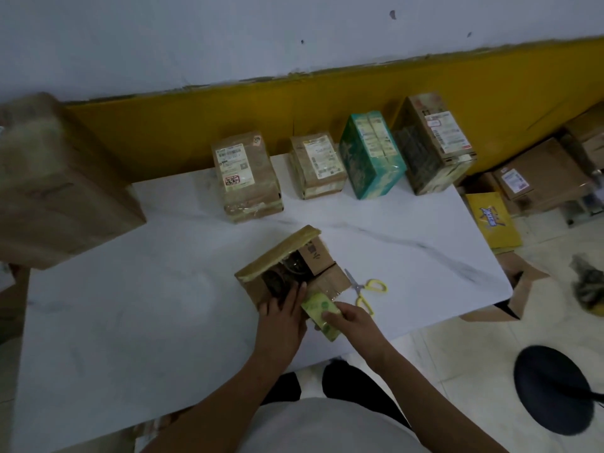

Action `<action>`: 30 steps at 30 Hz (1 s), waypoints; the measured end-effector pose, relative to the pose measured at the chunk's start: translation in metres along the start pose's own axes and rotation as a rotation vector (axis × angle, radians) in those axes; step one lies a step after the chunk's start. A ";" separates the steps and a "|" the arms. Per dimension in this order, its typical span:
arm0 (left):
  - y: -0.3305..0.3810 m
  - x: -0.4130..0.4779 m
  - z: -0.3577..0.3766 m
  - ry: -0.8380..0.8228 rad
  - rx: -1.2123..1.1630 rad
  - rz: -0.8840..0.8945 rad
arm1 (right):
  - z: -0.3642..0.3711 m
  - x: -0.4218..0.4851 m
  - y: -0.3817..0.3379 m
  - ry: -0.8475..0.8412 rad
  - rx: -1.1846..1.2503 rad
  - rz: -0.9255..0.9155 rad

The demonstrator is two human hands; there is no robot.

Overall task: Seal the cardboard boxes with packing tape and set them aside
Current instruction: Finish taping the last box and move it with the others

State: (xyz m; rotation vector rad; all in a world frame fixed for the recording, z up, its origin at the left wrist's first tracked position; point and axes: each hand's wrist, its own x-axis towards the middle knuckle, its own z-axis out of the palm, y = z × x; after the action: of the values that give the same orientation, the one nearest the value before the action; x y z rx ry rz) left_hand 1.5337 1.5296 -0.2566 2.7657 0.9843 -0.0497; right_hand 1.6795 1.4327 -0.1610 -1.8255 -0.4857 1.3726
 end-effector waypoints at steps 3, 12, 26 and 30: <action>-0.002 0.003 0.000 -0.001 0.043 0.017 | -0.001 0.002 -0.002 0.019 -0.011 -0.025; -0.005 0.012 -0.008 -0.032 0.049 -0.003 | -0.001 0.007 -0.025 0.088 0.026 -0.027; -0.015 0.035 -0.033 -0.234 -0.342 -0.037 | 0.007 0.004 -0.045 0.095 -0.467 0.053; -0.034 0.055 -0.044 -0.394 -0.759 -0.127 | 0.017 0.007 -0.032 0.023 -0.438 -0.014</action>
State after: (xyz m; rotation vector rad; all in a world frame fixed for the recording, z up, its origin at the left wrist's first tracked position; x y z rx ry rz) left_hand 1.5532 1.5986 -0.2258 1.9088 0.8397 -0.1885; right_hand 1.6706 1.4631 -0.1427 -2.1755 -0.8370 1.3059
